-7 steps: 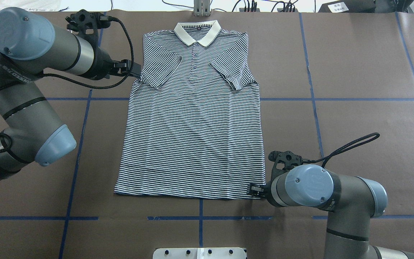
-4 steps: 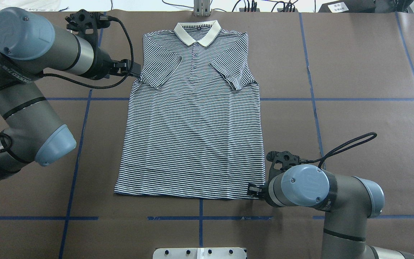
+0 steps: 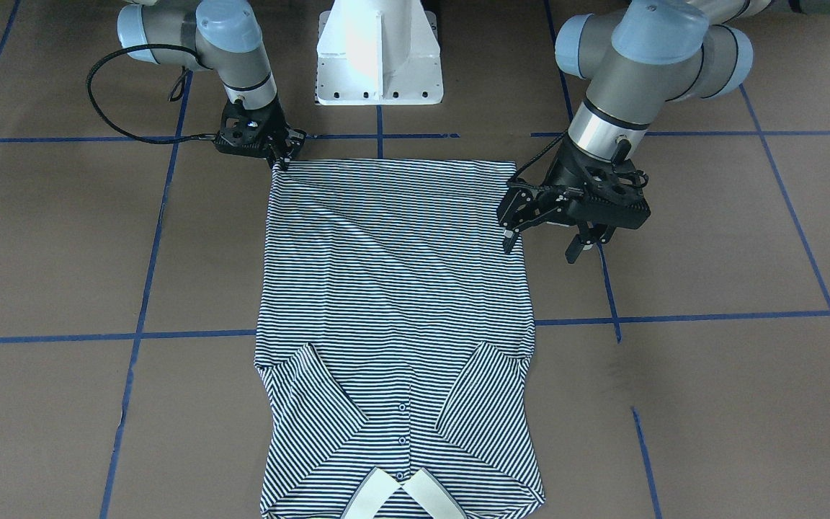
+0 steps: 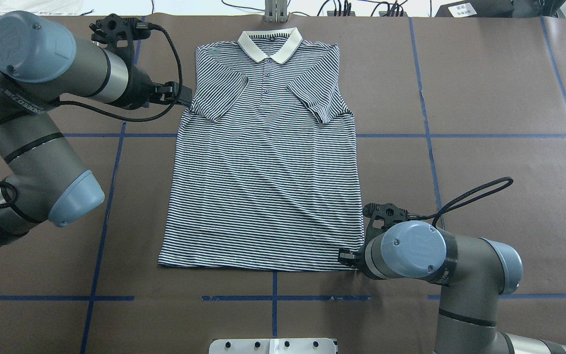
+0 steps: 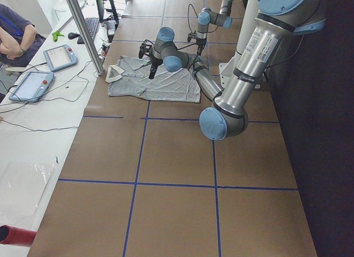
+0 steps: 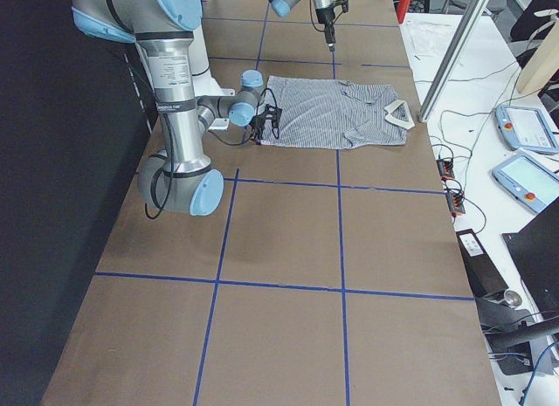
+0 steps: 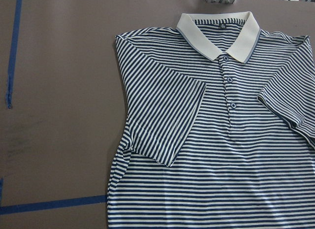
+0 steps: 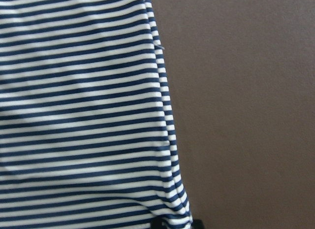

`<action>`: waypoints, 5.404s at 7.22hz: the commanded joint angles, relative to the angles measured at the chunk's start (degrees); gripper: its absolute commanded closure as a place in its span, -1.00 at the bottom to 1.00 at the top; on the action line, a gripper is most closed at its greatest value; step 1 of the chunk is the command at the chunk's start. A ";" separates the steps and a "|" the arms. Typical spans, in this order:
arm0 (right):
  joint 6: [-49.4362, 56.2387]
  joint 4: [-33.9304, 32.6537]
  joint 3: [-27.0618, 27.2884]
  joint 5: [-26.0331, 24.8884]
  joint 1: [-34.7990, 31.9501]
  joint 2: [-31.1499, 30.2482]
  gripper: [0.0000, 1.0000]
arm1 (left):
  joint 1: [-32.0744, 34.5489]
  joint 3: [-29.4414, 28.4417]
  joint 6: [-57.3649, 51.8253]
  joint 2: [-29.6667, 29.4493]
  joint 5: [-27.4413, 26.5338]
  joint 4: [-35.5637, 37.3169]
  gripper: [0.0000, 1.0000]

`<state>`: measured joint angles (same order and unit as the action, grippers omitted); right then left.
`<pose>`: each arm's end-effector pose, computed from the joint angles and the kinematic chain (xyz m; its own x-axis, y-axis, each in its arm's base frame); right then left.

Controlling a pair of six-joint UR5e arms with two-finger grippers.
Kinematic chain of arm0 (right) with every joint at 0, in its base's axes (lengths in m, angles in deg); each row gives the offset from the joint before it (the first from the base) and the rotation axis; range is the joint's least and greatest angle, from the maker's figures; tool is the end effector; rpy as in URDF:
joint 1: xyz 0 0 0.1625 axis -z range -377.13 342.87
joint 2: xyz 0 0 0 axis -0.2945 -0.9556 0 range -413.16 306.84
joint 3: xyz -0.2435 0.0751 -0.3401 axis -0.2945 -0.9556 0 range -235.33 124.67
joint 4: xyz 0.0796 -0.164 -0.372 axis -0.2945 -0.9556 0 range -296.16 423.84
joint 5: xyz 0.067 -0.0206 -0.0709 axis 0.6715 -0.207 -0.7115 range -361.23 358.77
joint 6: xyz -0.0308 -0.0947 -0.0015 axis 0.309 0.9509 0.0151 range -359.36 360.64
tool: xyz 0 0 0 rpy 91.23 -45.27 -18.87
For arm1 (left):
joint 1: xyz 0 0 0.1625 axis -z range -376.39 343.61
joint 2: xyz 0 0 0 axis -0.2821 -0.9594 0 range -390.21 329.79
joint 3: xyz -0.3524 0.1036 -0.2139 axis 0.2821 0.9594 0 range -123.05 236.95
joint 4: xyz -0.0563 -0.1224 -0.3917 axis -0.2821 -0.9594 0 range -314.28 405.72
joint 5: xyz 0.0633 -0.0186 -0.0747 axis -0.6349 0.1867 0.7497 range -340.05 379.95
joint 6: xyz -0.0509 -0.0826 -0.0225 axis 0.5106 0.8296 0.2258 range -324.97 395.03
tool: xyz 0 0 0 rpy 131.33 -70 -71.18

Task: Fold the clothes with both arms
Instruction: 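Move the left gripper to the other hem corner nearest the robot, then grasp both hem corners with the left and right grippers, then lift the hem with both grippers and fold it toward the collar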

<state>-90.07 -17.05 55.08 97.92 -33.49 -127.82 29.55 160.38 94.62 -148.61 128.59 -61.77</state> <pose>-0.5146 -0.2734 0.3425 0.6780 0.2119 0.7038 -0.1790 0.9763 -0.1214 0.3627 -0.5207 0.2373 0.5539 0.1173 -0.8243 0.2428 0.9242 0.2947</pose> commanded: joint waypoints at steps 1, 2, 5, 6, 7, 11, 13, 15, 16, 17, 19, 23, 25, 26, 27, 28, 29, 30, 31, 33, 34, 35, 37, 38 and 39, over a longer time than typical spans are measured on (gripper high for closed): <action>0.01 -0.75 0.16 -0.01 -0.42 1.00 0.92 | -0.06 -0.07 0.00 -0.08 0.00 0.00 -1.00; -0.08 -2.33 0.42 -0.18 -0.68 2.40 1.00 | 0.03 -0.07 0.08 0.01 0.00 0.00 -1.00; -0.17 -2.52 3.05 -2.03 -1.30 2.59 1.00 | -1.54 3.86 13.53 5.70 0.61 0.09 -1.00; -0.17 -2.60 3.58 -2.03 -1.30 2.50 1.00 | -6.60 7.62 21.88 9.64 0.00 0.35 -1.00; -0.17 -2.52 4.28 -2.03 -1.39 2.24 1.00 | -11.09 12.10 28.32 14.11 -0.79 1.22 -1.00; -0.17 -2.34 4.29 -2.29 -1.13 2.76 1.00 | -31.59 13.12 49.29 16.26 -15.11 10.99 -0.93; -0.17 -2.34 4.29 -2.38 -1.13 2.76 1.00 | -31.79 10.05 49.13 15.83 -15.38 10.99 -0.93; -0.17 -2.34 4.90 -2.21 -1.39 2.76 1.00 | -31.61 9.77 48.95 16.00 -16.87 10.99 -0.90; -0.17 -2.43 4.99 -2.12 -1.39 2.76 1.00 | -31.26 10.03 48.95 16.00 -16.88 10.99 -0.87; -0.17 -2.43 4.99 -2.03 -1.30 2.76 1.00 | -31.09 9.86 49.04 16.09 -16.96 10.99 -0.80; -0.17 -2.34 4.99 -1.94 -1.39 2.68 1.00 | -30.91 9.69 49.13 16.00 -16.96 10.99 -0.70; -0.17 -2.43 5.52 -1.85 -1.56 2.68 1.00 | -30.91 9.51 49.13 15.83 -18.10 10.99 -0.59; -0.17 -2.43 5.43 -1.85 -1.65 2.68 1.00 | -31.08 9.42 49.30 15.57 -18.28 10.99 -0.32; -0.17 -2.43 5.43 -1.85 -1.65 2.68 1.00 | -31.08 9.42 49.39 15.56 -18.28 10.99 0.04; -0.17 -2.43 5.43 -1.85 -1.65 2.76 1.00 | -31.00 9.42 49.39 15.56 -18.28 10.99 0.44; -0.17 -2.43 5.43 -1.85 -1.65 2.68 1.00 | -31.08 9.51 49.30 15.65 -18.37 10.99 0.67; -0.17 -2.43 5.43 -1.85 -1.65 2.68 1.00 | -31.08 9.51 49.30 15.48 -18.28 10.99 0.90; -0.17 -2.43 5.43 -1.85 -1.65 2.68 1.00 | -31.00 9.68 49.30 15.48 -18.20 10.99 1.00; -0.17 -2.43 5.43 -1.77 -1.65 2.68 1.00 | -30.82 10.64 49.13 15.48 -18.11 11.07 1.00; -0.08 -2.43 7.35 -0.37 -1.92 1.37 1.00 | -30.47 16.68 48.26 16.35 -17.93 11.68 1.00; -0.08 -2.43 9.54 -0.36 -2.00 -0.38 1.00 | -30.90 19.41 47.81 15.75 -17.84 16.04 1.00; -0.17 -2.43 12.35 -0.10 -1.74 -3.53 1.00 | -31.17 22.48 48.33 15.57 -17.84 17.74 1.00; -0.17 -2.52 17.36 4.27 -0.43 -9.34 1.00 | -34.13 25.84 48.51 15.92 -17.32 20.46 1.00; -0.17 -2.43 19.99 4.82 0.80 -11.89 1.00 | -36.16 29.34 48.51 16.00 -17.14 23.87 1.00; -0.17 -2.43 22.02 6.22 1.85 -13.83 1.00 | -38.36 30.85 49.03 15.92 -16.36 25.04 1.00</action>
<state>-90.24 -19.50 74.27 102.51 -32.96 -138.84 -6.17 188.65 143.23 -132.66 111.51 -39.02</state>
